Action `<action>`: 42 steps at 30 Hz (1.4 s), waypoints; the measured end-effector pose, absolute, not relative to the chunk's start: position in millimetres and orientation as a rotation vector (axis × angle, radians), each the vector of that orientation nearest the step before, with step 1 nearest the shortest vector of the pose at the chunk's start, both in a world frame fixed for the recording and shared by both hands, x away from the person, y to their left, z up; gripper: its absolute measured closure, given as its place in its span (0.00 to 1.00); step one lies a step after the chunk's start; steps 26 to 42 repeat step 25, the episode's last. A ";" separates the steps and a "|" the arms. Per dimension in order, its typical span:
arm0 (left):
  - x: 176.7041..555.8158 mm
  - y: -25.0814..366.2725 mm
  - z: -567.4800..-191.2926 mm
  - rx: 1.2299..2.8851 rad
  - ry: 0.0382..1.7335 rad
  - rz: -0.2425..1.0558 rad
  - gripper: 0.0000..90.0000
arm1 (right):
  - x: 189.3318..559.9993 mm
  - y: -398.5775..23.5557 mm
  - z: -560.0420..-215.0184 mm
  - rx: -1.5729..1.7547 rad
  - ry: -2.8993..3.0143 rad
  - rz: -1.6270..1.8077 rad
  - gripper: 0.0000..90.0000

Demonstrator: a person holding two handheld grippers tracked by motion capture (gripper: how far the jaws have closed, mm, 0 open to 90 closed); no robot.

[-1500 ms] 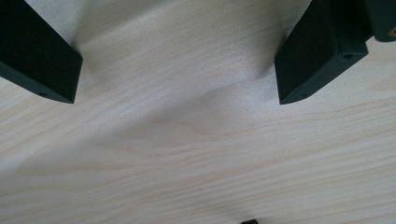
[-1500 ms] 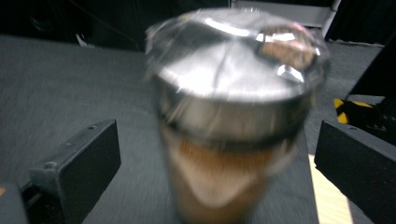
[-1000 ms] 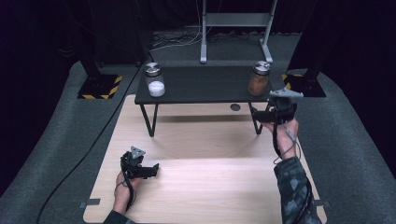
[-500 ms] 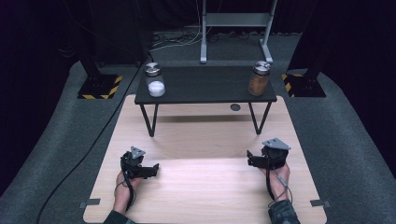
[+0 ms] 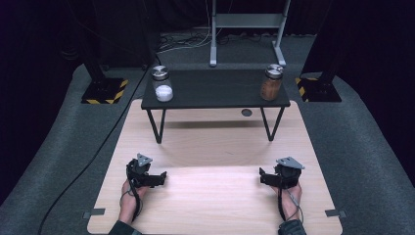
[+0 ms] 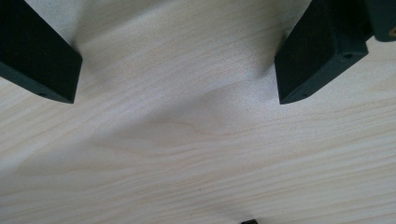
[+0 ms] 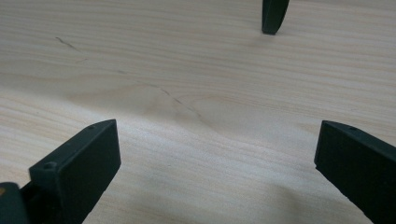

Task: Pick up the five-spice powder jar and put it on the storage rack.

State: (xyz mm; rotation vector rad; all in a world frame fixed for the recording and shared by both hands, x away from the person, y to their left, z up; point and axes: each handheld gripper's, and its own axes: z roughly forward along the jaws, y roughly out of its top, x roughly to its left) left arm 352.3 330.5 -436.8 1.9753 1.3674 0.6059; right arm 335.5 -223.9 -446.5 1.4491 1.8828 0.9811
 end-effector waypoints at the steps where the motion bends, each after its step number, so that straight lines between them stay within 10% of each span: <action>1: 352.2 330.5 -436.8 1.975 1.368 0.606 0.00 | 335.8 -223.3 -446.3 1.448 1.885 0.977 0.00; 42: 351.5 329.6 -437.4 1.971 1.369 0.611 0.00 | 337.2 -218.9 -445.1 1.434 1.900 0.944 0.00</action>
